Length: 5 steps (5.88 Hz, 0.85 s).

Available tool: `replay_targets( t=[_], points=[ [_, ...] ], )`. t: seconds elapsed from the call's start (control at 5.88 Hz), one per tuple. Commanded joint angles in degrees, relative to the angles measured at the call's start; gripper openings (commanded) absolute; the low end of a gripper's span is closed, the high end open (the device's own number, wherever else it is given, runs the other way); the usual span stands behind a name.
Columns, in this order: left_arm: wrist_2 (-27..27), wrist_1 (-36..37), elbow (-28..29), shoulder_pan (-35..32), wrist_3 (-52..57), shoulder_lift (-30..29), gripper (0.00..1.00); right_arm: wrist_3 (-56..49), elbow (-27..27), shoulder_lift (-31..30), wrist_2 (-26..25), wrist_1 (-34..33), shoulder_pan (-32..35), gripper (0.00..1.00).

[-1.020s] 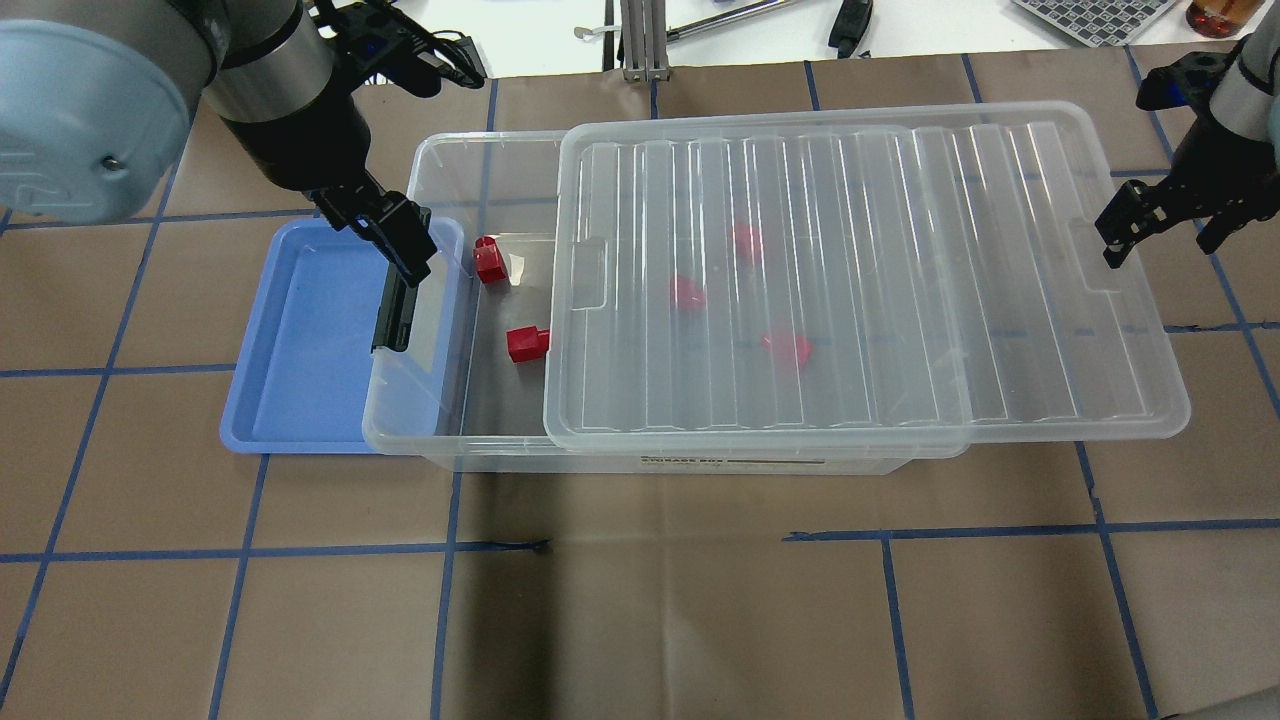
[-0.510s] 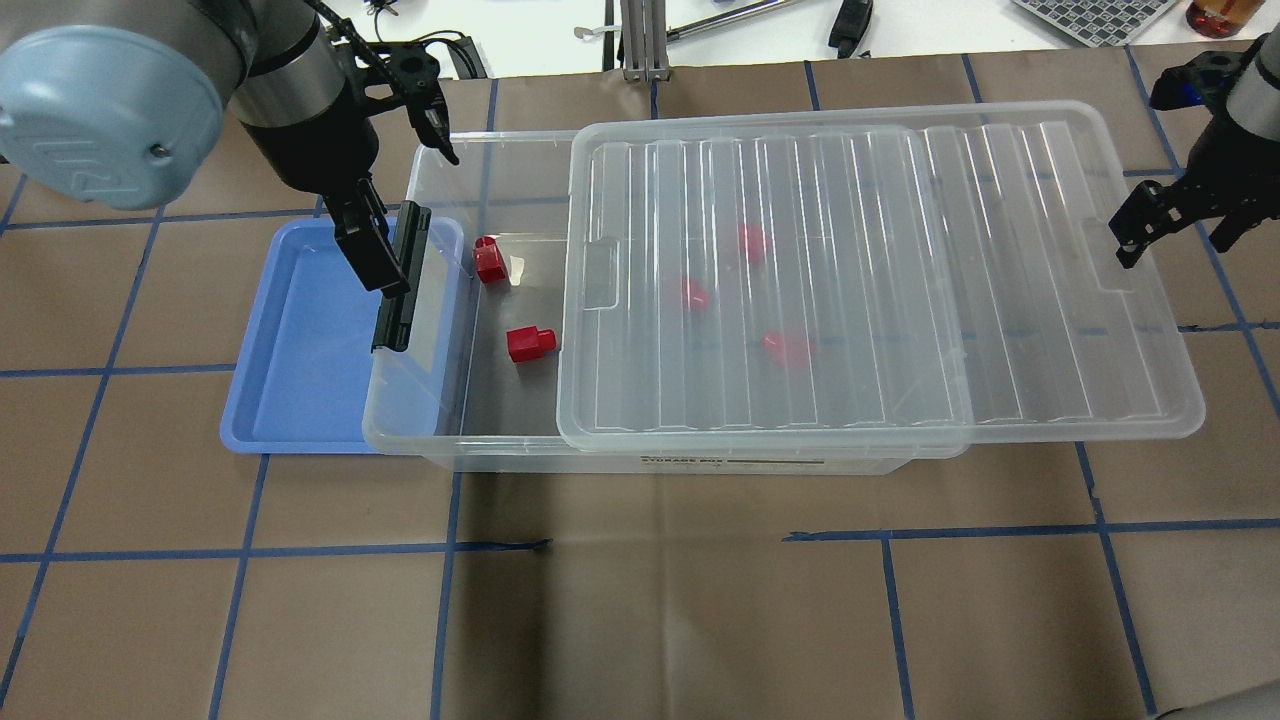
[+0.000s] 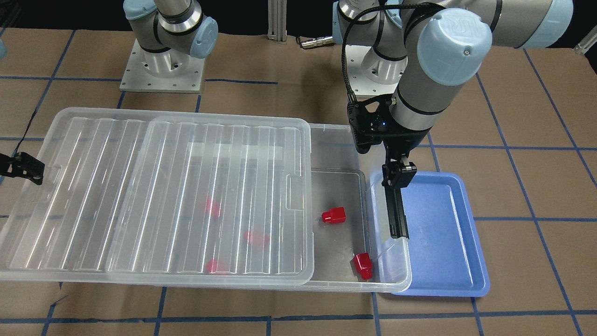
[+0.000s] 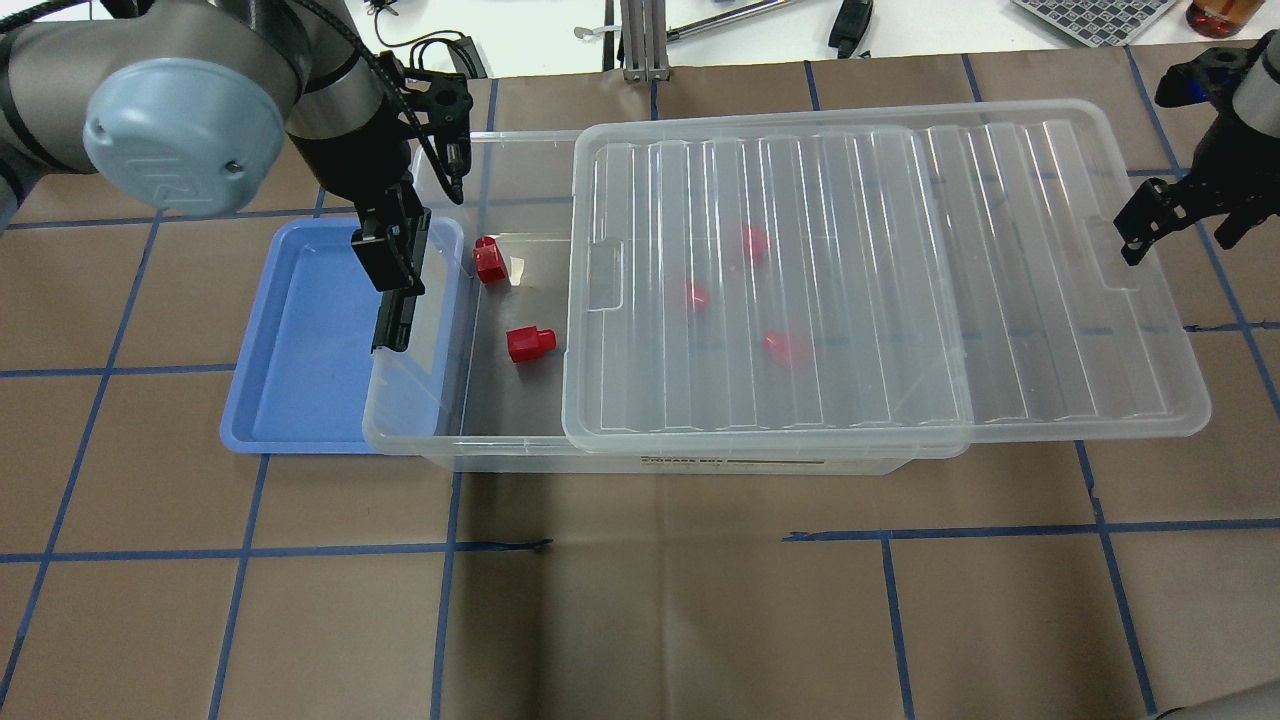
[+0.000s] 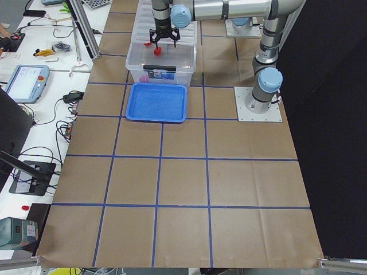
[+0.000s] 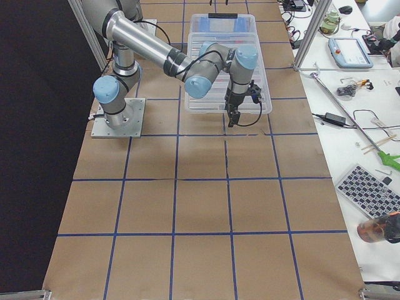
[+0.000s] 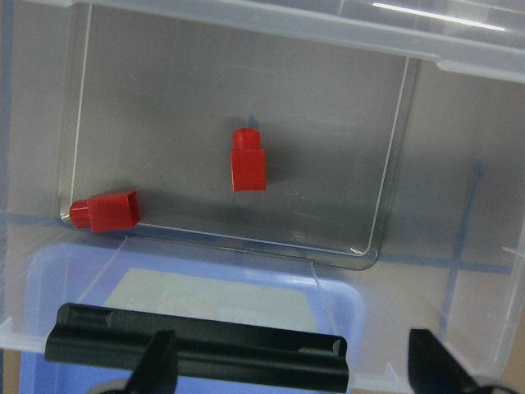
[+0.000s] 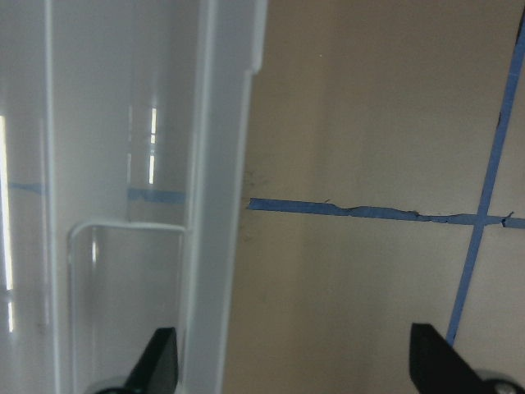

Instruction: Place red block in blue tray from box

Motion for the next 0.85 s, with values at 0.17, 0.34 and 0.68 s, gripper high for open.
replay_targets(
  t=[0.17, 0.34, 0.68],
  points=[
    [-6.0, 2.5, -2.0, -0.3, 0.3, -1.7, 0.96, -0.4, 0.2, 0.0, -1.4, -0.8, -1.0, 1.0],
    [-6.1, 6.6, -4.2, -0.3, 0.3, -2.1, 0.97, -0.2, -0.1, -0.1, -1.3, -0.9, -1.3, 1.0],
    [-6.1, 17.7, -12.1, -0.4, 0.0, -3.1, 0.97, 1.3, -3.0, -1.5, -0.6, -0.6, -0.6, 1.0]
  ],
)
